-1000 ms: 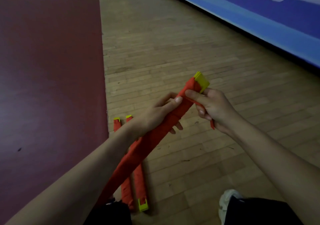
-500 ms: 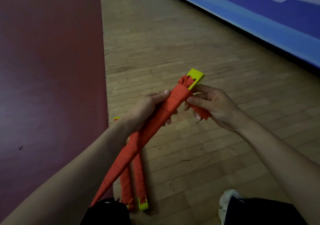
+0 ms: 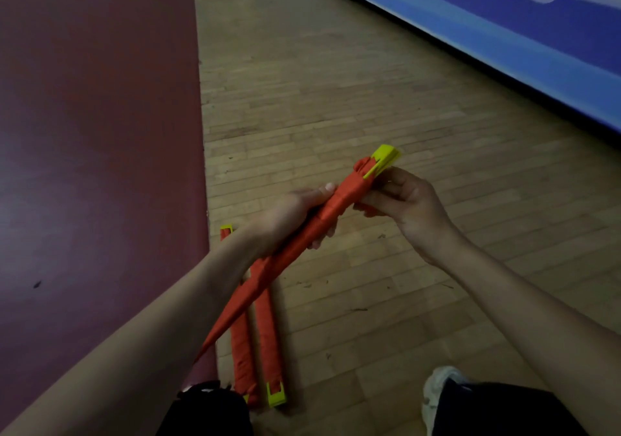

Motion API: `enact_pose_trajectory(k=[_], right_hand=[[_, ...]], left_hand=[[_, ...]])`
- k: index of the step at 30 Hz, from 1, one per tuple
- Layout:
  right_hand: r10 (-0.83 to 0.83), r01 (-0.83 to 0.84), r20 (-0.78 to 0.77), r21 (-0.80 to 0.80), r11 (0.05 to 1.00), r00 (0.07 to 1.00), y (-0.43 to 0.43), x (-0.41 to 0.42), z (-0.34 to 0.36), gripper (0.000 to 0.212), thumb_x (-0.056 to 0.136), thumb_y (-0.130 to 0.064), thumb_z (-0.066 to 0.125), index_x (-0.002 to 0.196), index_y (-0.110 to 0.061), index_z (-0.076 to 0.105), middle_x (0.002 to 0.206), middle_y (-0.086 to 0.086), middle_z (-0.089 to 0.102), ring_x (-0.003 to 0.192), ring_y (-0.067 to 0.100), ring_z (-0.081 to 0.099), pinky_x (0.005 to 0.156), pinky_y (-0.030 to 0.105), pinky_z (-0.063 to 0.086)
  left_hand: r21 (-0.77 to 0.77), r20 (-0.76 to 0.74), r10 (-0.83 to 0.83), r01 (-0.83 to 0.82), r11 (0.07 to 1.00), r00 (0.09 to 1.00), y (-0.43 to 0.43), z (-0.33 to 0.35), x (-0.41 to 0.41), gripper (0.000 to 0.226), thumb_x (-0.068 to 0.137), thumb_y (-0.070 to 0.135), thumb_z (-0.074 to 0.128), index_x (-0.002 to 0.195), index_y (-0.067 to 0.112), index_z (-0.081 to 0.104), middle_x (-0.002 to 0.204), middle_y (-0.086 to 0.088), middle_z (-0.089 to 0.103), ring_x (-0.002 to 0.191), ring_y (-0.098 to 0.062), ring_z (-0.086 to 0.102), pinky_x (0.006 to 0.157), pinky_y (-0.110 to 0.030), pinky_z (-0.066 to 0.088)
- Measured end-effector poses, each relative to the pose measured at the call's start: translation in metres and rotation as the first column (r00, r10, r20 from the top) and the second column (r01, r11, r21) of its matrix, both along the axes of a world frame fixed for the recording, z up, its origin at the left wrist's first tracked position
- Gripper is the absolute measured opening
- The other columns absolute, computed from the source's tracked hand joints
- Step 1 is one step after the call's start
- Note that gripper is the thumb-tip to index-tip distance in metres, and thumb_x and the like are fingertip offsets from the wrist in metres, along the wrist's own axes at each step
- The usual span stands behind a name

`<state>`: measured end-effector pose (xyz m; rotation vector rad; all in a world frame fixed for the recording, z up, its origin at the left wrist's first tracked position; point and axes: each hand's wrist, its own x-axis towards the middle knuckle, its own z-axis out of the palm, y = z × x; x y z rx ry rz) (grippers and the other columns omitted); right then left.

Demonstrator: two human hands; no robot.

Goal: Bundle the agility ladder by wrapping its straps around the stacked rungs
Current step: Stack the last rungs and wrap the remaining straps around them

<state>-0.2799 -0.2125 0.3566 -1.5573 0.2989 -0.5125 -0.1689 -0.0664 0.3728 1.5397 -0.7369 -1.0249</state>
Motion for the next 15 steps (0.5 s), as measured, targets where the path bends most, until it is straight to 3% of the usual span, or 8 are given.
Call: enact_pose_trajectory(k=[2,4,7,10,15], right_hand=[[-0.138,0.136,-0.049,-0.032,0.990,0.989,0.000,0.002,-0.007,0.050,0.059,-0.029,0.087,0.095,-0.011,0.059,0.080,0.003,0.063,0.079,0.019,0.061,0.069,0.036,0.048],[-0.256,0.252,-0.084,-0.049,0.966,0.963,0.000,0.004,-0.014,0.051,0.054,-0.042,0.085,0.084,-0.021,0.050,0.075,-0.001,0.053,0.075,0.018,0.054,0.070,0.040,0.049],[-0.209,0.208,-0.080,-0.019,0.978,0.975,0.006,0.006,-0.018,0.014,0.083,-0.013,0.072,0.088,-0.019,0.060,0.080,0.002,0.063,0.073,0.012,0.060,0.071,0.034,0.052],[-0.124,0.129,-0.056,0.088,0.988,0.991,0.015,0.008,-0.017,0.018,0.093,-0.001,0.057,0.099,-0.014,0.066,0.095,0.005,0.071,0.083,0.007,0.069,0.072,0.023,0.054],[-0.077,0.079,-0.017,0.180,0.981,0.997,0.021,0.010,-0.011,0.029,0.093,0.006,0.050,0.095,-0.016,0.068,0.092,0.000,0.072,0.090,0.010,0.068,0.082,0.027,0.053]], left_hand=[[-0.009,0.055,0.033,-0.032,0.999,0.998,-0.001,0.000,-0.001,0.035,0.104,0.031,0.033,0.087,0.011,0.056,0.055,-0.002,0.058,0.047,-0.019,0.048,0.044,-0.023,0.042],[-0.019,0.114,0.070,-0.068,0.997,0.991,-0.003,-0.002,-0.003,0.033,0.105,0.030,0.033,0.089,0.012,0.055,0.055,-0.001,0.058,0.046,-0.017,0.051,0.045,-0.023,0.043],[-0.037,0.213,0.096,-0.090,0.995,0.972,-0.005,-0.008,-0.004,0.028,0.105,0.028,0.035,0.097,0.013,0.057,0.059,-0.003,0.058,0.045,-0.012,0.054,0.047,-0.023,0.048],[-0.056,0.316,0.124,-0.113,0.992,0.941,-0.006,-0.017,-0.003,0.030,0.104,0.031,0.038,0.099,0.011,0.060,0.061,0.000,0.057,0.047,-0.012,0.057,0.049,-0.025,0.050],[-0.110,0.427,0.213,-0.183,0.977,0.879,-0.009,-0.019,0.001,0.025,0.103,0.028,0.042,0.088,0.016,0.057,0.066,0.003,0.051,0.056,-0.004,0.048,0.057,-0.021,0.041]])
